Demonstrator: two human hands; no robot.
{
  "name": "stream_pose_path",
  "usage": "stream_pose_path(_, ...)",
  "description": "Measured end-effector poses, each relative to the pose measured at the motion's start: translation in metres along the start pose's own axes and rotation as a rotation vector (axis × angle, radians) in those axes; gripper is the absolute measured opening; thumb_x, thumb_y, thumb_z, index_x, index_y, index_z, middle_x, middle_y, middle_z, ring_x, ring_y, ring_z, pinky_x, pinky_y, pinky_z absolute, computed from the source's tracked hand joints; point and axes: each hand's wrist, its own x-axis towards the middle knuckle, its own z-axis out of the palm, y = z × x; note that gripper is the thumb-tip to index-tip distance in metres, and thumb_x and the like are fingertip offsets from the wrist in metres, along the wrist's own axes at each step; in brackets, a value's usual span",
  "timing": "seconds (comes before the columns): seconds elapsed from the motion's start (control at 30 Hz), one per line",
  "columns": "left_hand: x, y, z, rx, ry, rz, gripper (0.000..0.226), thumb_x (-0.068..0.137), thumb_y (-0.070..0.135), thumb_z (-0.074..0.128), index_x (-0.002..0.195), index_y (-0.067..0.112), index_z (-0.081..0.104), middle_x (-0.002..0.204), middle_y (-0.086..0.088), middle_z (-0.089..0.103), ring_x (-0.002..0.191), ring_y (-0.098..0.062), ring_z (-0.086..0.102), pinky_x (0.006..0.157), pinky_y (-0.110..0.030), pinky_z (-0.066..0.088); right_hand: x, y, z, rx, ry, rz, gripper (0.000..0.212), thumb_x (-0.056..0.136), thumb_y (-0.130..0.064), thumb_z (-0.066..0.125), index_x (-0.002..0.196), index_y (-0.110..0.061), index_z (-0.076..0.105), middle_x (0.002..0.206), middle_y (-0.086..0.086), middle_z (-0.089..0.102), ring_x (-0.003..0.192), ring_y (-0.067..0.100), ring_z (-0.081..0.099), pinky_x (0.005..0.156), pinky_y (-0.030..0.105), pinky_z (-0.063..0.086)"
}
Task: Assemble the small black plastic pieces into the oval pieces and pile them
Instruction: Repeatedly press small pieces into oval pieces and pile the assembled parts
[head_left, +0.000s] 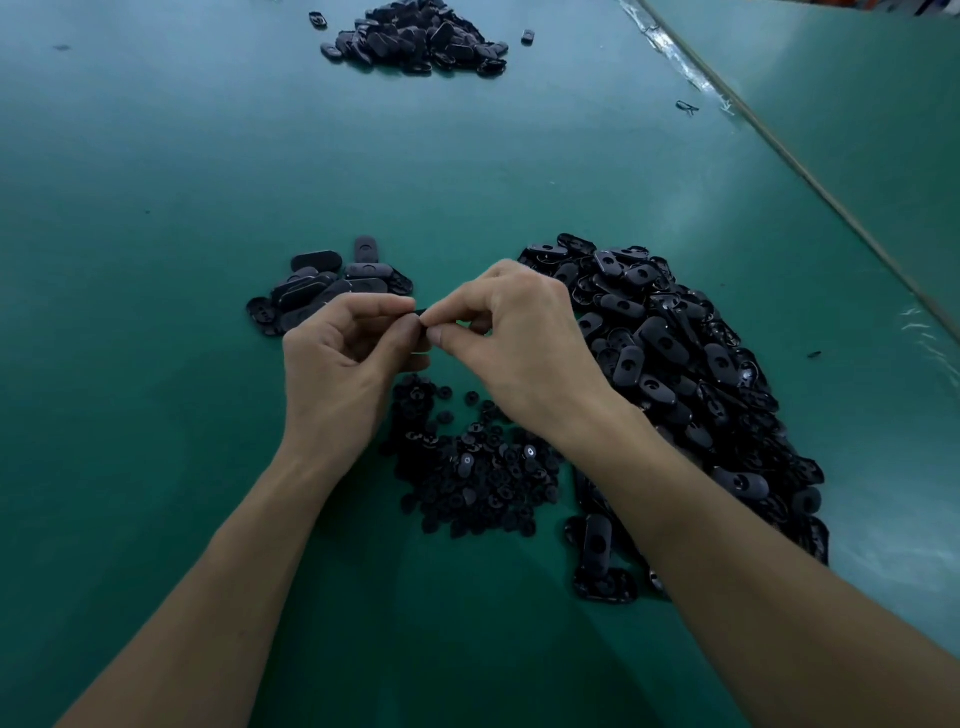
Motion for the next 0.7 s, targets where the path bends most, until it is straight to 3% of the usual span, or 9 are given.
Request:
stream_pose_path(0.17,-0.0001,0.001,0.0009,-0.011,-0.008,-0.013,0.016,0.091,0.0,0.069,0.096,0.015,0.069,0.083,0.002,0.076,0.076,-0.014,0.073,0.07,-0.025,0.06,-0.0017,0.0012,0.002,0.075,0.013,0.019,0.013,0.089,-0.01,0.073,0.098,-0.016,0.08,0.082,-0.009,0.074,0.07,-0.006,0.063,0.073,0.004,0.046)
stream_pose_path(0.7,-0.0006,0.0038,0.0007,0.001,-0.056,-0.034,0.015,0.088,0.001,0.072,0.095,0.014,0.071,0.086,-0.001,0.077,0.077,-0.015,0.073,0.071,-0.025,0.06,-0.0045,-0.0004,0.0049,0.045,0.029,0.046,0.01,0.09,-0.009,0.069,0.091,-0.017,0.074,0.076,-0.009,0.069,0.07,0.0,0.064,0.067,0.008,0.049)
